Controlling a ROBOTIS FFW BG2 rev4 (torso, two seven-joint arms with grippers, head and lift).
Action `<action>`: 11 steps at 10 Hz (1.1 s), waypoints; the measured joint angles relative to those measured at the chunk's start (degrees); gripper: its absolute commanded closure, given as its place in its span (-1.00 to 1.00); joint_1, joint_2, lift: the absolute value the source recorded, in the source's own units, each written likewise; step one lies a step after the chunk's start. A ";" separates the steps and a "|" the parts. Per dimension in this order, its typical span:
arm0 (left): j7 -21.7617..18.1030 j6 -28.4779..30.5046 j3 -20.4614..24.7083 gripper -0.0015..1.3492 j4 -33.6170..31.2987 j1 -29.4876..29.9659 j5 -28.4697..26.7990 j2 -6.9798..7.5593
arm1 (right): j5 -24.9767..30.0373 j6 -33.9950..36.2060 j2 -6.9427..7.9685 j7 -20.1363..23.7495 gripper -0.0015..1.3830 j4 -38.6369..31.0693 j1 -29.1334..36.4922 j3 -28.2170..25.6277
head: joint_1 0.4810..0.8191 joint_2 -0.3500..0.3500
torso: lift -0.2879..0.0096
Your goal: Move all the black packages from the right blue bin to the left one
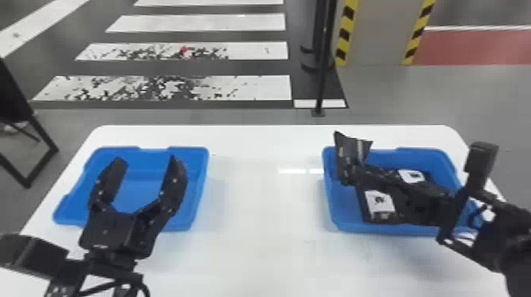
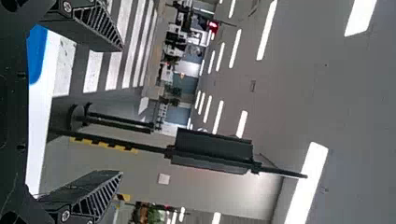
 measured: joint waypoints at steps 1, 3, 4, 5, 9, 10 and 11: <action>-1.17 -0.56 -1.34 -0.85 -0.55 -0.59 5.21 0.39 | -4.14 -0.17 -0.67 2.33 0.51 1.29 -1.53 2.71 | 0.27 0.30 | -0.01; -4.35 9.03 -2.24 -0.85 -4.63 -1.74 13.49 1.02 | -10.66 -0.13 -1.66 4.99 0.51 0.90 -2.84 8.44 | 0.27 0.39 | -0.01; -6.19 15.46 -1.62 -0.85 -5.56 -2.68 15.10 1.21 | -12.09 0.16 -2.13 5.04 0.51 -0.72 -3.44 11.42 | 0.27 0.43 | -0.01; -6.96 20.37 -0.83 -0.85 -5.76 -3.55 14.47 1.32 | -13.10 0.32 -2.38 4.96 0.51 -1.94 -4.23 13.96 | 0.27 0.49 | -0.01; -9.09 32.96 1.08 -0.85 -5.95 -4.93 10.33 1.54 | -15.16 0.37 -3.32 4.88 0.51 -2.75 -6.79 20.66 | 0.27 0.61 | -0.01; -9.29 33.53 1.13 -0.85 -5.95 -5.17 10.61 1.58 | -15.40 0.36 -3.46 4.77 0.51 -2.41 -7.29 22.22 | 0.27 0.65 | -0.01; -9.52 33.35 0.99 -0.85 -5.96 -5.30 11.44 1.58 | -15.69 0.36 -3.52 4.75 0.51 -1.96 -7.50 23.45 | 0.27 0.66 | -0.01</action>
